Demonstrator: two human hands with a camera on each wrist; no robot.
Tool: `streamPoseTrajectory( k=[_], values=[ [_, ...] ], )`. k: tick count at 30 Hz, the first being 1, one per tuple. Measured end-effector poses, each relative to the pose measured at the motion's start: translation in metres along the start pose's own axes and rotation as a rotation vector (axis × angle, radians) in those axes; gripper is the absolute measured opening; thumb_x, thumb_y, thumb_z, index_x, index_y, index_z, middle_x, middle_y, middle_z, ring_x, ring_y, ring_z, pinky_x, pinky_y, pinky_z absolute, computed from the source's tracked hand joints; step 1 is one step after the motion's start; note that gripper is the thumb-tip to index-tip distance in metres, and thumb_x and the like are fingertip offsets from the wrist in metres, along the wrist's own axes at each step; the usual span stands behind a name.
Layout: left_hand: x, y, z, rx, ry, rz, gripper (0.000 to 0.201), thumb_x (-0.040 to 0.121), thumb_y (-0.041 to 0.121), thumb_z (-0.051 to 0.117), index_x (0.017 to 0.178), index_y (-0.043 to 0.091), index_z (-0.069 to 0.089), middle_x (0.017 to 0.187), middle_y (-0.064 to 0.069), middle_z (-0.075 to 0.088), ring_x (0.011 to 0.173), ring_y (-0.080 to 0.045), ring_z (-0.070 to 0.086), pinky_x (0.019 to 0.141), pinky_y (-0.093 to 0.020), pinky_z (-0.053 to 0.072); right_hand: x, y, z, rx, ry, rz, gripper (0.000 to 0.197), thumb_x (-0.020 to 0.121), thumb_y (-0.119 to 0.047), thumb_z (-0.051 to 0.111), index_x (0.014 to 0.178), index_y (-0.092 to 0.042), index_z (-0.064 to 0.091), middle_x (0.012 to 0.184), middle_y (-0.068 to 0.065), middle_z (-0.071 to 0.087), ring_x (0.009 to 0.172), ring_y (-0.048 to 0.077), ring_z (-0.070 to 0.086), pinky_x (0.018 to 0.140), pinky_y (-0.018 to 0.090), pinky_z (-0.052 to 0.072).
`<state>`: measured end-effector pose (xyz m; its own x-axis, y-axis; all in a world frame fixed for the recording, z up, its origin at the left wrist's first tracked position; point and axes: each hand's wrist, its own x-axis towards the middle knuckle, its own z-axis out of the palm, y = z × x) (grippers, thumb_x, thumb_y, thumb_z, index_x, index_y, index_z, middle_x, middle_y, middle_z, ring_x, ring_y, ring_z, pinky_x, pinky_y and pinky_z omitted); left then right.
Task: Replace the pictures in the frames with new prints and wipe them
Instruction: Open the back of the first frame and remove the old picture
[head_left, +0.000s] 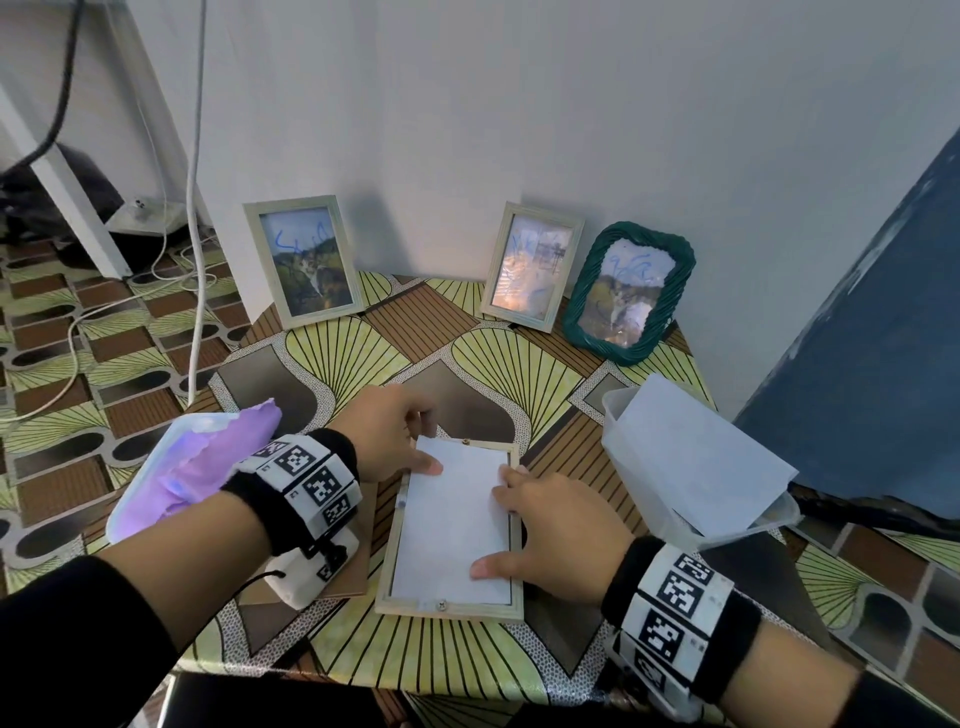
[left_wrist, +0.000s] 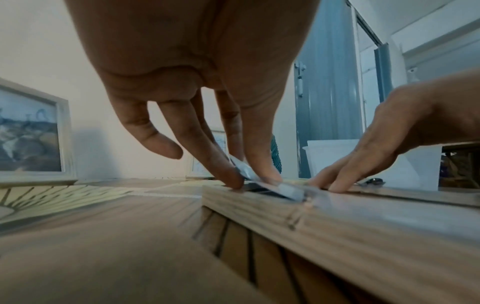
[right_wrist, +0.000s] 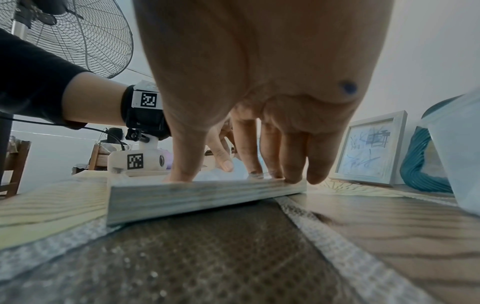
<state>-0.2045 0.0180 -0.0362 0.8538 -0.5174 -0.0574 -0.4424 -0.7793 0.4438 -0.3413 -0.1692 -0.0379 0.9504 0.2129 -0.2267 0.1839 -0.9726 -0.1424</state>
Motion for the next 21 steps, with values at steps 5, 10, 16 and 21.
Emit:
streamPoseTrajectory(
  k=[5,10,16,21],
  values=[
    [0.000,0.004,-0.003,0.070,0.025,0.045,0.031,0.064,0.040,0.089,0.081,0.027,0.066,0.080,0.011,0.063,0.072,-0.004,0.058,0.063,-0.023,0.047,0.000,-0.001,0.000,0.006,0.000,0.007,0.074,0.078,-0.074,0.056,0.124,-0.015,0.057,0.148,0.004,0.042,0.121,0.022,0.051,0.096,0.037,0.046],
    [0.000,0.004,-0.001,0.147,0.021,0.081,0.033,0.068,0.043,0.086,0.085,0.026,0.062,0.076,0.012,0.061,0.071,-0.004,0.057,0.066,-0.027,0.051,-0.001,0.000,0.001,0.045,0.017,0.013,0.070,0.078,-0.071,0.060,0.119,-0.015,0.059,0.143,0.003,0.047,0.122,0.020,0.050,0.095,0.035,0.046],
    [0.001,0.003,0.003,0.290,0.017,0.158,0.030,0.075,0.047,0.078,0.089,0.031,0.058,0.074,0.015,0.059,0.071,-0.006,0.054,0.061,-0.024,0.042,-0.001,0.003,-0.004,0.100,0.050,0.023,0.066,0.076,-0.063,0.067,0.122,-0.016,0.060,0.150,0.004,0.044,0.122,0.022,0.053,0.096,0.039,0.048],
    [0.003,0.002,0.008,0.399,-0.058,0.244,0.030,0.086,0.046,0.068,0.103,0.028,0.052,0.083,0.008,0.057,0.074,-0.011,0.048,0.061,-0.026,0.036,0.001,0.008,-0.005,0.116,0.044,0.023,0.065,0.078,-0.059,0.069,0.124,-0.015,0.059,0.157,0.001,0.034,0.119,0.022,0.054,0.094,0.035,0.047]
  ],
)
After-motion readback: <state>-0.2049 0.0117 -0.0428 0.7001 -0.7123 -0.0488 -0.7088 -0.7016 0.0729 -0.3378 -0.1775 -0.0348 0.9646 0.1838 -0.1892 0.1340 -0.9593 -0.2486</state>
